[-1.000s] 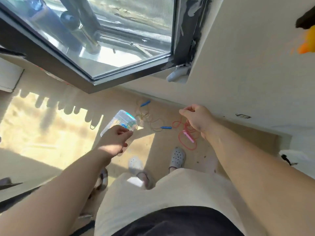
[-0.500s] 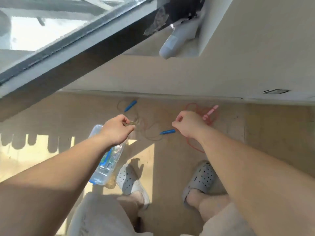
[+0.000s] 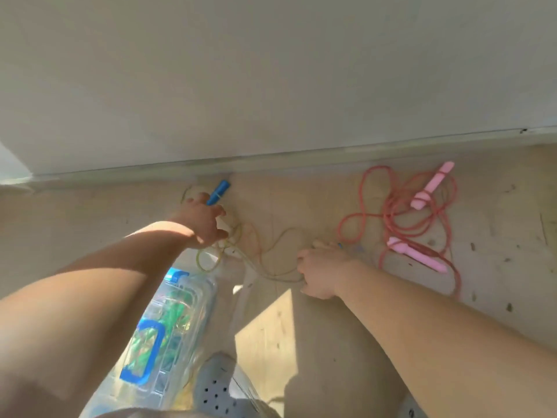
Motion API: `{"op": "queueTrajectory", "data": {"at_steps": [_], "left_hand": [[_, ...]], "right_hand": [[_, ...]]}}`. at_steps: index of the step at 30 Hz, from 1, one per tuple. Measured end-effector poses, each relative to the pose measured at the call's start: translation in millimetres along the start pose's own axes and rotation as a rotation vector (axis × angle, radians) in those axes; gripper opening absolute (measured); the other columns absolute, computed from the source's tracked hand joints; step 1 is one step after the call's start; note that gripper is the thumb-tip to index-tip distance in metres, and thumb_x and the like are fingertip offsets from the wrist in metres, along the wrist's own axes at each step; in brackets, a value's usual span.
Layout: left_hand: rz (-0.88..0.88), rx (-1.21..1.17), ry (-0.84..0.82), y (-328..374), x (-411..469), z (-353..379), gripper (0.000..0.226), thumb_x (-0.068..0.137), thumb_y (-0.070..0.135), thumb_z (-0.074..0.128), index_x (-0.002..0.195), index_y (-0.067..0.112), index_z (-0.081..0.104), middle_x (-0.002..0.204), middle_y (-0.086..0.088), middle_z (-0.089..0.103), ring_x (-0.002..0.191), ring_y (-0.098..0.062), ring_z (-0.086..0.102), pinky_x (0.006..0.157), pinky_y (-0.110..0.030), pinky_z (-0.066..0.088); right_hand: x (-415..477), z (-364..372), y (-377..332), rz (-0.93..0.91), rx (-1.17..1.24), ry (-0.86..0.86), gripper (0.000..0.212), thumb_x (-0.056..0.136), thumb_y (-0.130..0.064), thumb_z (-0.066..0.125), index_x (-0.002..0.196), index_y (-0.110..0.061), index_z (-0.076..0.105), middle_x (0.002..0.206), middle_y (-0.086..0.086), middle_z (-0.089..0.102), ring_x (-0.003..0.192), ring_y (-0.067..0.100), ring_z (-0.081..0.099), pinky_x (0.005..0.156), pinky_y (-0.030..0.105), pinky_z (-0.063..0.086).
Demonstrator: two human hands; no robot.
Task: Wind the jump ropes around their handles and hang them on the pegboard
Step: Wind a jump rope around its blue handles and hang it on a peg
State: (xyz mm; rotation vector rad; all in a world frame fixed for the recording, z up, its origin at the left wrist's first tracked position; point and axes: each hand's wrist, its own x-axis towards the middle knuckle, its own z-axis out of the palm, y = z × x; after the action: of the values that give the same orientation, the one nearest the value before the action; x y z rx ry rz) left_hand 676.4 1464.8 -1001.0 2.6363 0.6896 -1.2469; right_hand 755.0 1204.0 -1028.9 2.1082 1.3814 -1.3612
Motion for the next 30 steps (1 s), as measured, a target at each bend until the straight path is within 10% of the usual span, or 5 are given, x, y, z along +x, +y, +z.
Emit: {"op": "queueTrajectory", "data": {"at_steps": [5,11,15,23,30], "left_hand": [[-0.046,0.045,-0.085,-11.3,44.2,12.1,0.070,0.089,0.057,0.063,0.152,0.040,0.038,0.167,-0.012,0.006,0.150,-0.039,0.023,0.120,-0.052,0.029],[-0.081,-0.032,-0.016,-0.3,60.5,19.7,0.061,0.091,0.045,0.065,0.138,0.008,0.053,0.135,-0.018,0.043,0.111,-0.037,0.058,0.093,-0.040,0.049],[-0.012,-0.165,0.049,6.2,32.4,11.8,0.035,0.092,0.026,0.069,0.124,0.010,0.069,0.127,-0.013,0.059,0.112,-0.031,0.061,0.095,-0.035,0.048],[-0.149,-0.744,0.235,60.2,-153.2,-67.9,0.009,0.090,0.012,0.072,0.085,0.019,0.075,0.085,-0.002,0.070,0.078,-0.028,0.066,0.073,-0.029,0.049],[-0.099,-1.202,0.169,130.8,-384.3,-199.6,0.027,0.079,-0.014,0.072,0.072,0.010,0.064,0.072,-0.012,0.066,0.060,-0.023,0.059,0.060,-0.027,0.047]], "right_hand": [[10.0,26.4,-0.1,0.084,-0.203,0.005,0.050,0.097,-0.037,0.051,0.143,-0.017,0.053,0.152,-0.003,0.035,0.133,0.031,0.027,0.108,0.048,0.022],[-7.3,44.8,14.5,0.193,-0.128,0.092,0.065,0.096,-0.037,0.051,0.155,-0.015,0.033,0.151,0.007,0.034,0.141,0.034,0.021,0.118,0.054,0.010],[-30.1,24.8,17.3,0.137,0.194,0.214,0.049,0.099,-0.050,0.047,0.143,-0.030,0.053,0.145,-0.005,0.047,0.137,0.027,0.029,0.113,0.048,0.019],[-180.7,-52.4,-13.5,0.091,0.560,0.378,0.036,0.103,-0.036,0.049,0.137,-0.040,0.059,0.141,-0.017,0.052,0.129,0.022,0.036,0.107,0.042,0.028],[-413.0,-148.5,-27.1,0.206,1.168,0.746,0.008,0.089,-0.022,0.073,0.090,-0.022,0.080,0.088,-0.010,0.075,0.087,0.007,0.065,0.083,0.025,0.049]]}}
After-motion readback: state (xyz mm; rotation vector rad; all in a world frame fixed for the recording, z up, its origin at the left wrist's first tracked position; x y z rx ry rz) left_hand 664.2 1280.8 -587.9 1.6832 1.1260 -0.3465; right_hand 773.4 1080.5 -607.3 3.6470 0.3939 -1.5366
